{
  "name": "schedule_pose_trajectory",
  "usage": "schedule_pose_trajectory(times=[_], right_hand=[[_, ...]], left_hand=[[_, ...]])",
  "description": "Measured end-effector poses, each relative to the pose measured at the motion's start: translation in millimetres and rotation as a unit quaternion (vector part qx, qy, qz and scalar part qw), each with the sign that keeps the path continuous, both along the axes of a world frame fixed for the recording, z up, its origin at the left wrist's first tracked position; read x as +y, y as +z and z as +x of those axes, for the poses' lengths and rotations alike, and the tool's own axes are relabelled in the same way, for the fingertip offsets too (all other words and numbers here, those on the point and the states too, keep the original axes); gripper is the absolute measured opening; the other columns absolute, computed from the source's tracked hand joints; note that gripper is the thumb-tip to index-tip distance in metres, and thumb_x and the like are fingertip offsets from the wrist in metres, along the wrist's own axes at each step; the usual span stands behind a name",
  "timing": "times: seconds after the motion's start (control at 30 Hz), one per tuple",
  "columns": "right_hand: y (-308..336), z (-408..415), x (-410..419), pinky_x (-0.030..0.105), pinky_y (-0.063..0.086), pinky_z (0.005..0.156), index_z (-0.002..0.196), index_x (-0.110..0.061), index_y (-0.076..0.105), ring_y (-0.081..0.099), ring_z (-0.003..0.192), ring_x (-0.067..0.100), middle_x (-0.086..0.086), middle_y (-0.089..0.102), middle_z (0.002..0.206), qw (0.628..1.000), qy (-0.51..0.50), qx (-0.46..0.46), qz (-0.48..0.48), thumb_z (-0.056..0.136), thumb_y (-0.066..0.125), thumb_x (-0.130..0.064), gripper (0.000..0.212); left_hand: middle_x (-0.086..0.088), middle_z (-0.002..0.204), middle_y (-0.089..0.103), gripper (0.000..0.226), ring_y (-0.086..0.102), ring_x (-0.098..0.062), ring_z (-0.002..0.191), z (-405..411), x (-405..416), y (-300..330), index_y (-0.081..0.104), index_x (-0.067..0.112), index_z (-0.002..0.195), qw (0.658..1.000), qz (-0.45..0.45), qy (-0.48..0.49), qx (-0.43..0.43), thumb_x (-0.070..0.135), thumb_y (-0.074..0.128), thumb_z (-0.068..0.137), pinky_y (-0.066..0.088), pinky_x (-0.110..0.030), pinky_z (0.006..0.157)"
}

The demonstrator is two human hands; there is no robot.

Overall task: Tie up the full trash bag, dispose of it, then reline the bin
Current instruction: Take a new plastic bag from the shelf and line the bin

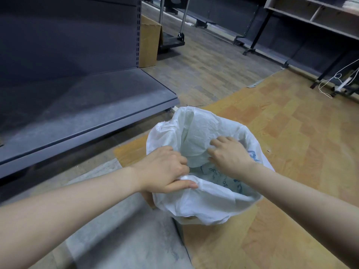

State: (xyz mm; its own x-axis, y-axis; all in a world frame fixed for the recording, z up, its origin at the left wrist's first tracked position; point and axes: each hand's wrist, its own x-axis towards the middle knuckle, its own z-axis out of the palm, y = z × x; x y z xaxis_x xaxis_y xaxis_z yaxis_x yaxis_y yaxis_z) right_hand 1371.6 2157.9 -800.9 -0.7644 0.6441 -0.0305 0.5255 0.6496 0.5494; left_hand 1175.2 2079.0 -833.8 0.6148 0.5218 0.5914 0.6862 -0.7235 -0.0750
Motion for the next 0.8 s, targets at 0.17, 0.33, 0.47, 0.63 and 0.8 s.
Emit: schedule_pose_trajectory(times=[0.17, 0.33, 0.47, 0.63, 0.8], right_hand=[[-40, -1, 48, 0.051, 0.0, 0.118, 0.15, -0.035, -0.006, -0.02, 0.146, 0.027, 0.002, -0.03, 0.151, 0.955, -0.017, -0.282, -0.086, 0.09, 0.051, -0.051, 0.084], [-82, -5, 69, 0.055, -0.01, 0.114, 0.148, -0.037, -0.016, -0.034, 0.14, 0.029, 0.007, -0.042, 0.148, 0.908, -0.001, -0.419, -0.027, 0.094, 0.051, -0.037, 0.085], [-92, -9, 72, 0.053, -0.009, 0.115, 0.149, -0.038, -0.011, -0.033, 0.141, 0.027, 0.003, -0.038, 0.151, 0.898, 0.013, -0.439, -0.018, 0.097, 0.047, -0.034, 0.078], [-72, -18, 56, 0.051, 0.0, 0.117, 0.147, -0.033, 0.026, -0.008, 0.149, 0.024, 0.004, -0.001, 0.161, 0.947, 0.003, -0.283, -0.149, 0.091, 0.045, -0.052, 0.062], [-6, -22, 16, 0.037, 0.042, 0.098, 0.137, -0.025, 0.046, 0.053, 0.119, 0.022, 0.001, 0.054, 0.13, 0.954, -0.043, 0.074, -0.287, 0.093, 0.046, -0.047, 0.049]], left_hand=[[0.0, 0.036, 0.043, 0.069, 0.036, -0.024, 0.03, 1, 4, -7, 0.042, 0.014, 0.037, 1.0, 0.001, -0.007, -0.026, 0.052, 0.028, 0.093, 0.032, -0.02, 0.041], [-0.002, 0.037, 0.045, 0.058, 0.036, -0.026, 0.031, 0, 6, -7, 0.041, 0.013, 0.037, 0.999, -0.007, -0.013, -0.04, 0.045, 0.043, 0.085, 0.028, -0.019, 0.039], [-0.002, 0.037, 0.047, 0.058, 0.039, -0.027, 0.032, 0, 4, -7, 0.043, 0.013, 0.037, 0.999, -0.017, -0.014, -0.042, 0.045, 0.043, 0.085, 0.028, -0.02, 0.039], [-0.001, 0.038, 0.046, 0.057, 0.039, -0.026, 0.033, 2, 2, -4, 0.043, 0.013, 0.038, 0.998, -0.049, -0.01, -0.038, 0.044, 0.041, 0.085, 0.032, -0.02, 0.042], [0.004, 0.06, 0.056, 0.052, 0.055, -0.018, 0.055, -1, -2, 3, 0.058, 0.016, 0.064, 0.994, -0.112, 0.0, -0.005, 0.055, 0.035, 0.089, 0.036, -0.026, 0.061]])
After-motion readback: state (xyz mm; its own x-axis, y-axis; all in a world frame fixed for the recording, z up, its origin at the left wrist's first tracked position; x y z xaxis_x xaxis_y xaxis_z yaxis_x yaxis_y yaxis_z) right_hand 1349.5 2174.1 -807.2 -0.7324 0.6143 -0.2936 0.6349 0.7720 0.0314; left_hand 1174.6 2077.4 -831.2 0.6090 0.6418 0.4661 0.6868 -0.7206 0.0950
